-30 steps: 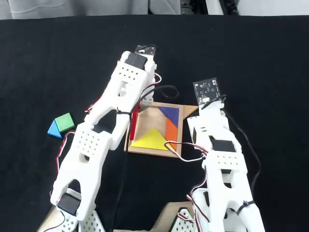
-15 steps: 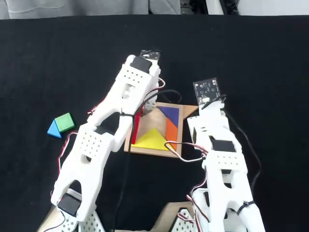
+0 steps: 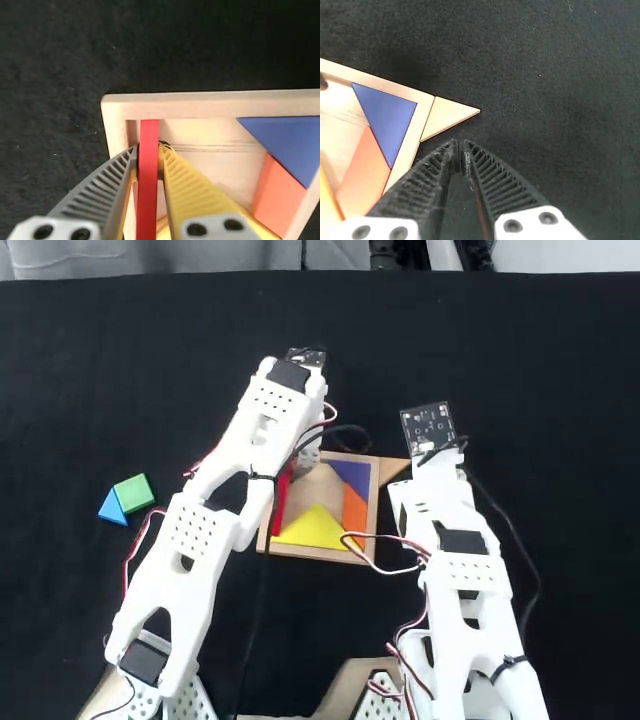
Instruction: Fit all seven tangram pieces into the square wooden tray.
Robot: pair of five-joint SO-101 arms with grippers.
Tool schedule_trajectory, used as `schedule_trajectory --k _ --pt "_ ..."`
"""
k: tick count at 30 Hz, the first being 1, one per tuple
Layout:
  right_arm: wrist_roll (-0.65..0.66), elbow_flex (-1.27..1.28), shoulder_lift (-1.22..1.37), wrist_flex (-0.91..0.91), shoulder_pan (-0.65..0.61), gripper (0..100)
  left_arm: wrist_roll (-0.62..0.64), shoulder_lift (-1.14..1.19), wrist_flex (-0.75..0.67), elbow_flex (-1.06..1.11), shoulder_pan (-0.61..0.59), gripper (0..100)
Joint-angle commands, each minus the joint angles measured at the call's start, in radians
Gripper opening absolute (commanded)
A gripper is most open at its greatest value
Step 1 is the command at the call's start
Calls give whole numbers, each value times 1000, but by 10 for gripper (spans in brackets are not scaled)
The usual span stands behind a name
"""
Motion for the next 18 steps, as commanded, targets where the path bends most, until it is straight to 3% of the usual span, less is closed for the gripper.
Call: schedule_trajectory --k 1,9,15,18 --pt "11 -7 -33 -12 -6 21 0 -17 8 -82 -19 29" --pt "11 -7 -33 -12 -6 21 0 -17 8 -90 -18 31" --pt "11 -7 -33 -12 -6 21 0 -15 8 -85 -21 203" --pt "11 -7 -33 -12 -6 21 -38 -17 8 -88 -19 201"
